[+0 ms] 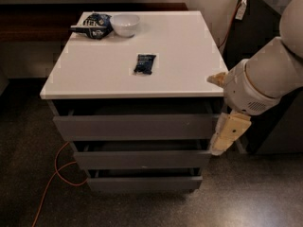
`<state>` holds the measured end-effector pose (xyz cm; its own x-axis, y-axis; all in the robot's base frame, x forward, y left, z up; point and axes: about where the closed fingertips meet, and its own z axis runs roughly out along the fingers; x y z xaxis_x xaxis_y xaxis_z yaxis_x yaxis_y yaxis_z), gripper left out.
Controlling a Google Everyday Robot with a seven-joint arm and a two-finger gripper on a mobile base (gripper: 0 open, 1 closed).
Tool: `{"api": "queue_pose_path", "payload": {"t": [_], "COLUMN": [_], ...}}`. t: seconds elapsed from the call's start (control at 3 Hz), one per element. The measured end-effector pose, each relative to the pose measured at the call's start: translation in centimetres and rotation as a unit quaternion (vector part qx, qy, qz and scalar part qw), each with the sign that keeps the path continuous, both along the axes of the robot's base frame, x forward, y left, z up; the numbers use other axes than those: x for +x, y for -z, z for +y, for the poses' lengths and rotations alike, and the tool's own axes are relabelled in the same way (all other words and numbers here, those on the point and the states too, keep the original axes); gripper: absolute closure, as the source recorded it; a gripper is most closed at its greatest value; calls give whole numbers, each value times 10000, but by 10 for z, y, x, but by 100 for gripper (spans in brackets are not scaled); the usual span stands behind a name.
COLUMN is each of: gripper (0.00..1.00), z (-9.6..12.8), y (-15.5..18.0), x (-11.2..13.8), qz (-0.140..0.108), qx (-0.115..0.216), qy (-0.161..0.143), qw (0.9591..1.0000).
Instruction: Open middle drawer
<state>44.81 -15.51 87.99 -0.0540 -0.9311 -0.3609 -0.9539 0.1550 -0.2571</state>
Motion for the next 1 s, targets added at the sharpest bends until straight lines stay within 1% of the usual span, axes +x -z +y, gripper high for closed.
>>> {"api": "queue_pose_path", "payload": {"t": [0.33, 0.67, 1.0], "gripper": [0, 0, 0], "z": [12, 39, 60], "y": [16, 46, 66], "x": [0, -1, -5], "qz": [150, 156, 142], "qx": [-30, -149, -77], "qy": [-108, -403, -699], "qw": [9998, 9990, 9974]}}
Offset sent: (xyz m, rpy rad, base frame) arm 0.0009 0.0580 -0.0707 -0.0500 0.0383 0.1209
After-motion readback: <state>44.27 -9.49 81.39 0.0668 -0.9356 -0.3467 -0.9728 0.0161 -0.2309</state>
